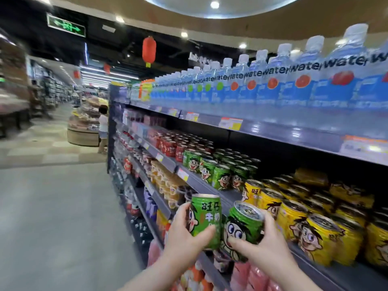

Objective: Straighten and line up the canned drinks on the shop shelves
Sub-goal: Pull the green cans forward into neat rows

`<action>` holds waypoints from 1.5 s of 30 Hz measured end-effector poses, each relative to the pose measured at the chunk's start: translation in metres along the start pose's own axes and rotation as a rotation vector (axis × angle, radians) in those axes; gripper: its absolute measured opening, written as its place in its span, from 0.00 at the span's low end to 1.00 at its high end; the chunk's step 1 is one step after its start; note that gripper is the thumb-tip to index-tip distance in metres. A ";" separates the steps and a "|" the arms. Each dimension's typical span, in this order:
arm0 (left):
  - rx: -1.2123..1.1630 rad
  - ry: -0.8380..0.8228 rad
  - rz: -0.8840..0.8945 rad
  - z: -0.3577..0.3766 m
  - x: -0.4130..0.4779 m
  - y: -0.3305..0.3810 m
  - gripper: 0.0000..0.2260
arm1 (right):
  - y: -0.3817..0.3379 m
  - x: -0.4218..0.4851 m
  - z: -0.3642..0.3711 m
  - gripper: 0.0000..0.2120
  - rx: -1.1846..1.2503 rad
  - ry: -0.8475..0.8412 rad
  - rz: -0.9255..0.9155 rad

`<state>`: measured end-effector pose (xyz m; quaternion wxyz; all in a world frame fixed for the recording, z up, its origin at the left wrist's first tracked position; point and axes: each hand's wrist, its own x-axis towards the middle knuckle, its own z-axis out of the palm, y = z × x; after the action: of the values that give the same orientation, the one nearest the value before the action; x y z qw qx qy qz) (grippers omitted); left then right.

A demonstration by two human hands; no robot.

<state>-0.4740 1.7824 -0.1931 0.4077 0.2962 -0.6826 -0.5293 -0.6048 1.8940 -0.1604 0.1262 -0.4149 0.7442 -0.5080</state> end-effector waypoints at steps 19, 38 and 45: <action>0.078 -0.167 0.109 -0.082 0.203 -0.049 0.28 | -0.005 0.175 0.120 0.44 -0.177 0.250 0.071; 0.102 -0.537 0.197 0.011 0.369 -0.103 0.38 | 0.048 0.264 0.104 0.44 -0.311 0.491 0.265; 0.073 -0.659 0.275 0.018 0.393 -0.115 0.38 | 0.054 0.274 0.116 0.48 -0.370 0.647 0.369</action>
<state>-0.6860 1.4321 -0.2101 0.2225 0.0293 -0.8292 -0.5118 -0.7309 1.6214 -0.1953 -0.1019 -0.1089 0.8860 -0.4389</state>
